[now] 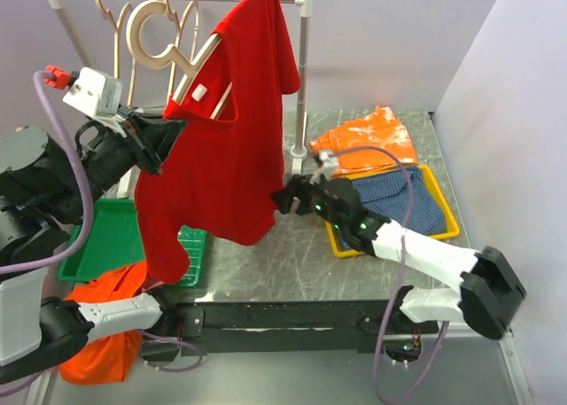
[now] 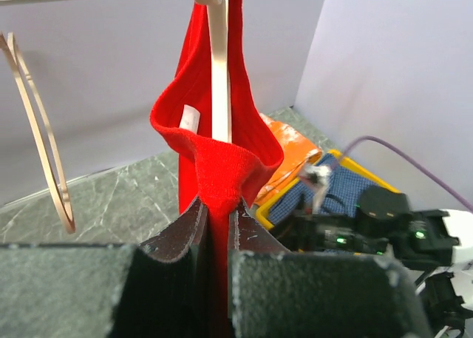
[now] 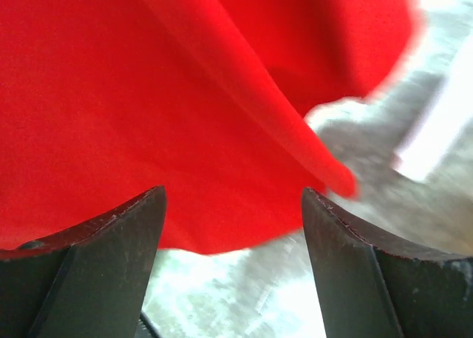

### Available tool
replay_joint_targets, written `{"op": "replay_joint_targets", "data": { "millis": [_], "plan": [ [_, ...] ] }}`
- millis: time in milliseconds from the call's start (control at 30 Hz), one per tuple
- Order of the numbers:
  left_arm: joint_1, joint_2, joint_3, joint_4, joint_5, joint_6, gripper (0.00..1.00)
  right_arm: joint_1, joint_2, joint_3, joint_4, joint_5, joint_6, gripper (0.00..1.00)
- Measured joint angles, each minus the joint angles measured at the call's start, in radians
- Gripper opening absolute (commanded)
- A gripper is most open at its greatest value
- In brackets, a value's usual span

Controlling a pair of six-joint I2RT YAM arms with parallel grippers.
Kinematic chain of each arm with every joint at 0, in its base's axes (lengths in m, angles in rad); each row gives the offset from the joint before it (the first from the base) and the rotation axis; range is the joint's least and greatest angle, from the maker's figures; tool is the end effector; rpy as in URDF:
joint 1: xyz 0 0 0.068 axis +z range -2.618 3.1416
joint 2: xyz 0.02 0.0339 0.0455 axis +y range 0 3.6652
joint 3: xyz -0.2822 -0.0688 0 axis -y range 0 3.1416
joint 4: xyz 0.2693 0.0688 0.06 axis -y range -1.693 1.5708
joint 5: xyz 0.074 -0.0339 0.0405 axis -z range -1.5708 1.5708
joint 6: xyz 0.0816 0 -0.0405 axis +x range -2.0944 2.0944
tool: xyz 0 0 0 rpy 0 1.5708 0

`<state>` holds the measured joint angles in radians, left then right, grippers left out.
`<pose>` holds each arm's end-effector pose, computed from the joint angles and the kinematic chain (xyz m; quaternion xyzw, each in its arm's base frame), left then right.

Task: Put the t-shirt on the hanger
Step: Place the T-shirt at the clothesline.

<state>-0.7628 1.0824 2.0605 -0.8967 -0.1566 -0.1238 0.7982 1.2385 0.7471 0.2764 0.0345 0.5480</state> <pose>0.1117 -0.0892 0.6322 0.1576 0.6595 -0.2665 0.6849 0.2433 0.2456 0.2729 -0.0864 0.7740 0.3804 0.4987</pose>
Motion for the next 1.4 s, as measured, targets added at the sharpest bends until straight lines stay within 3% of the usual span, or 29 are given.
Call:
{"op": "replay_joint_targets", "data": {
  "millis": [167, 267, 467, 600, 1067, 1233, 1400],
  "plan": [
    [0.0, 0.016, -0.002, -0.008, -0.027, 0.0, 0.01, -0.009, -0.151, -0.134, 0.006, 0.047, 0.013, 0.74],
    [0.0, 0.024, -0.018, -0.008, -0.046, -0.001, 0.01, 0.014, -0.13, -0.117, 0.04, -0.012, 0.007, 0.7],
    [0.0, 0.031, -0.059, -0.013, -0.077, -0.002, 0.01, 0.26, 0.116, -0.053, 0.089, -0.089, -0.007, 0.69],
    [0.0, 0.031, -0.07, -0.021, -0.09, -0.005, 0.01, 0.314, 0.301, 0.027, 0.102, -0.129, 0.01, 0.69],
    [0.0, 0.006, -0.189, -0.066, -0.141, -0.089, 0.01, 0.036, 0.724, 0.725, -0.196, -0.008, -0.002, 0.68],
    [0.014, 0.089, -0.206, -0.072, -0.159, -0.126, 0.01, 0.01, 0.848, 0.924, -0.293, -0.008, -0.042, 0.68],
    [0.089, 0.274, -0.077, -0.082, -0.134, -0.124, 0.01, 0.0, 0.918, 1.007, -0.361, -0.022, -0.06, 0.67]
  ]
}}
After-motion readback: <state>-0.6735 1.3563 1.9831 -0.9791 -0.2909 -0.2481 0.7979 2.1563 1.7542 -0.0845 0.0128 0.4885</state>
